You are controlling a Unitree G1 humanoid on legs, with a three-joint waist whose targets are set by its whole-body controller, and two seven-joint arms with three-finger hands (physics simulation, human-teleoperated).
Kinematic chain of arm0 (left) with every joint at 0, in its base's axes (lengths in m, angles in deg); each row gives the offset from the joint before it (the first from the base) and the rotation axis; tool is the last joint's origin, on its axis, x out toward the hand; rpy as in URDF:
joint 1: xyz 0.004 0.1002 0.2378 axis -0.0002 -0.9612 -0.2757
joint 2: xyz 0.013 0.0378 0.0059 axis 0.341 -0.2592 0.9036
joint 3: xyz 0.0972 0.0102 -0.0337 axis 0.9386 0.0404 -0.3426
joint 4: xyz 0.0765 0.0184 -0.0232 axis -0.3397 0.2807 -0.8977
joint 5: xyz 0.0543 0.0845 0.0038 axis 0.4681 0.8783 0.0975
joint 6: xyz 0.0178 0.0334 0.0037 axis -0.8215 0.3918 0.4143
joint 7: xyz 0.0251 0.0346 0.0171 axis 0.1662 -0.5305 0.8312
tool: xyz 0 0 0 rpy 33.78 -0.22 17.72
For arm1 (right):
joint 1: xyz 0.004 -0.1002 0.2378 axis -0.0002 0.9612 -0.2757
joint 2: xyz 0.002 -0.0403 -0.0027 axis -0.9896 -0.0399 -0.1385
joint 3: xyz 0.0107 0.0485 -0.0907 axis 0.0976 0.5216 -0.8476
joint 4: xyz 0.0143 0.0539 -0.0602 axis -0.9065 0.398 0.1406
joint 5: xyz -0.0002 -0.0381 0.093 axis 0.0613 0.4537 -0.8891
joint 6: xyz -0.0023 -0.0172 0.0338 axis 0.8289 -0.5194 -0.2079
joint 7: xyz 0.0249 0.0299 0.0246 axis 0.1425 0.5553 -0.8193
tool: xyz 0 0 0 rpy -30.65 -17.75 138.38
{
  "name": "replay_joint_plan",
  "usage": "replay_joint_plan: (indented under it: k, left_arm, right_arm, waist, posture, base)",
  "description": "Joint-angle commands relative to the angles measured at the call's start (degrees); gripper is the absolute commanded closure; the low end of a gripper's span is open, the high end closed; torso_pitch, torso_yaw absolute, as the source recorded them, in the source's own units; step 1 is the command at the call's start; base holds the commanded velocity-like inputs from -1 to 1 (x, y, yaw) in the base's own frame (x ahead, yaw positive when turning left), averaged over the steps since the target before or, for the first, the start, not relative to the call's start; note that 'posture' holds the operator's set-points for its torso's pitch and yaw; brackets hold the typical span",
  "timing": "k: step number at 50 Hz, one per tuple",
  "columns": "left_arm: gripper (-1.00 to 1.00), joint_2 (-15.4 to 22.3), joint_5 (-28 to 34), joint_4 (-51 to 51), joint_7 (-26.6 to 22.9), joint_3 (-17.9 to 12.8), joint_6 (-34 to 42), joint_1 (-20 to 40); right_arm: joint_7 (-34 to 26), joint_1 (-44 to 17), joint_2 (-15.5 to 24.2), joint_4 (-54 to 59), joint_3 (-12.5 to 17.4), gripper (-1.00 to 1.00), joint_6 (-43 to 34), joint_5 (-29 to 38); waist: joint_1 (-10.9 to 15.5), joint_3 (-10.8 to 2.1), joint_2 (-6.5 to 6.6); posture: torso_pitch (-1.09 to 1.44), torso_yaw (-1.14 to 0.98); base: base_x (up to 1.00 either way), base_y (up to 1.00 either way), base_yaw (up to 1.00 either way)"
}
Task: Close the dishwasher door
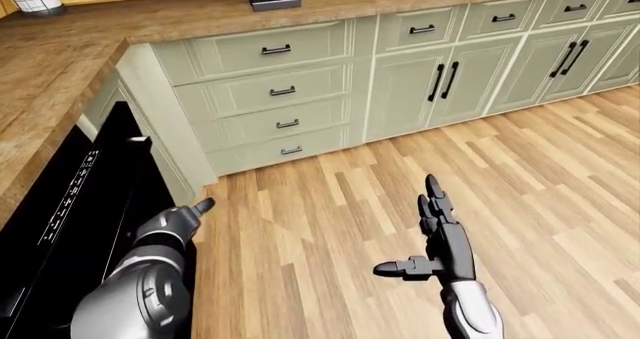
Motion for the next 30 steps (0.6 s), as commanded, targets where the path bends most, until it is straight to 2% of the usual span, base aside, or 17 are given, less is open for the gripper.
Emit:
replay_joint_plan:
  k: [1,30]
  left_arm:
    - [-1.0,2.42,0.96,-1.7,2.86,0.07,-1.18,1.15]
    - [-1.0,6.68,-0.93,-1.71,3.24,-0.93,-1.08,0.1]
  right_arm:
    - [0.02,-0.59,0.07,-2.57,-0.02,-1.0,1.47,-0.04]
    - [0.55,-1.09,-0.05,-1.45,-0.7,-1.0,1.96,0.45]
  waist:
    - [0.54,-1.13,0.36]
    - [-0.11,-0.7,1.37]
  posture:
    - [0.0,0.0]
    - [0.0,0.0]
  base:
    - [0.0,0.0,0.0]
    - [0.0,0.0,0.0]
